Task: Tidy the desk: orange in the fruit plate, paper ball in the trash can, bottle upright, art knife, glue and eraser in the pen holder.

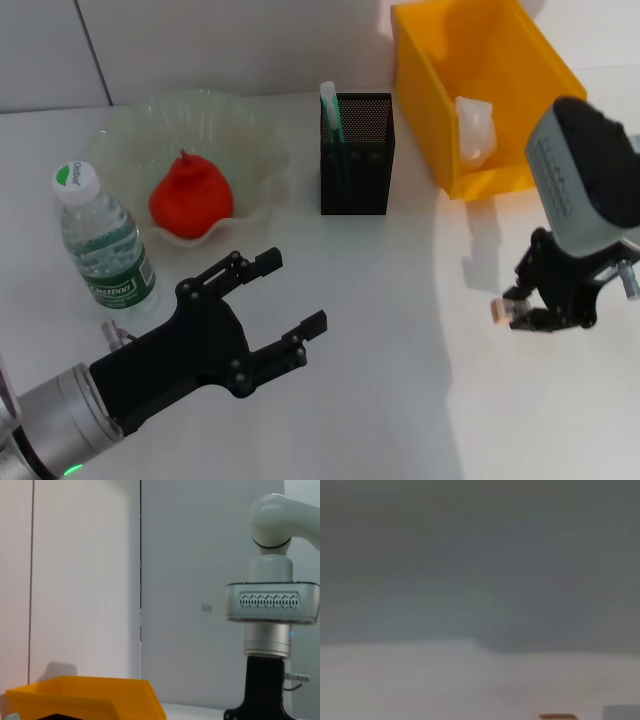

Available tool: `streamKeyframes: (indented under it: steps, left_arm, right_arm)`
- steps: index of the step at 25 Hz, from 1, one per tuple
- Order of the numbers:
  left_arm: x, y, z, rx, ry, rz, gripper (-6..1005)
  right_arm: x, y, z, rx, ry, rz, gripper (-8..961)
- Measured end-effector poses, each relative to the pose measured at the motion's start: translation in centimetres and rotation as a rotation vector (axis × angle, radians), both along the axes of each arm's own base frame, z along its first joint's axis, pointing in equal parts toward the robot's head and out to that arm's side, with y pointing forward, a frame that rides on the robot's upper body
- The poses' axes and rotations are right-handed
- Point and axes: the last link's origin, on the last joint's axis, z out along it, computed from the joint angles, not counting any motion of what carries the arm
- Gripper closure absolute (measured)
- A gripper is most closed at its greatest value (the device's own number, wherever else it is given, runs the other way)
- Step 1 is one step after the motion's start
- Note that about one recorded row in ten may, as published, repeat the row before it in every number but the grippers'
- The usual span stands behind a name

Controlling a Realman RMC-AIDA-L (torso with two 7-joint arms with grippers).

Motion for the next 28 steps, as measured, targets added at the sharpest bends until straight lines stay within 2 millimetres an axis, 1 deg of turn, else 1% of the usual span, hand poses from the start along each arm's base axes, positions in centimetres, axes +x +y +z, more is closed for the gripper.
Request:
streamKeyframes:
  steps: [2,4,7,9,10,11,12,16,19,22,28]
  left_arm:
    - [0.0,0.0,0.0,-0.001,-0.001,-0.004,223]
    - [0.0,-0.1,0.0,0.001,0.001,-0.009,223]
    - [0.1,-0.2,0.0,0.003,-0.002,-0.014,223]
    - [0.1,-0.3,0.0,0.000,-0.003,-0.019,223]
    - [0.1,-0.3,0.0,0.000,-0.003,-0.019,223]
    - [0.1,-0.3,0.0,-0.001,-0.004,-0.019,223]
    - [0.0,-0.4,0.1,-0.001,-0.004,-0.020,223]
    - [-0.1,-0.4,0.2,0.001,-0.003,-0.015,223]
    - [-0.2,-0.3,0.3,-0.001,-0.004,-0.013,223]
    - [0.0,-0.3,0.3,-0.006,-0.004,-0.018,223]
    - [-0.1,-0.2,0.3,-0.006,0.000,-0.016,223]
  right_arm:
    - [-1.0,0.7,0.9,0.077,0.093,0.024,668]
    - [-1.7,1.7,1.5,0.170,0.181,0.048,662]
    - [-2.4,3.4,1.7,0.330,0.289,0.056,652]
    - [-3.0,4.8,1.2,0.431,0.317,0.055,645]
    - [-3.2,5.2,0.9,0.456,0.326,0.055,641]
    - [-4.0,6.1,-0.2,0.517,0.359,0.077,638]
    - [-4.0,6.1,-0.2,0.517,0.359,0.077,635]
    - [-5.3,6.9,-2.9,0.567,0.440,0.113,621]
    - [-6.1,7.1,-4.0,0.583,0.495,0.115,611]
    - [-6.6,7.2,-4.3,0.589,0.524,0.114,601]
    - [-6.8,7.2,-4.0,0.594,0.529,0.122,581]
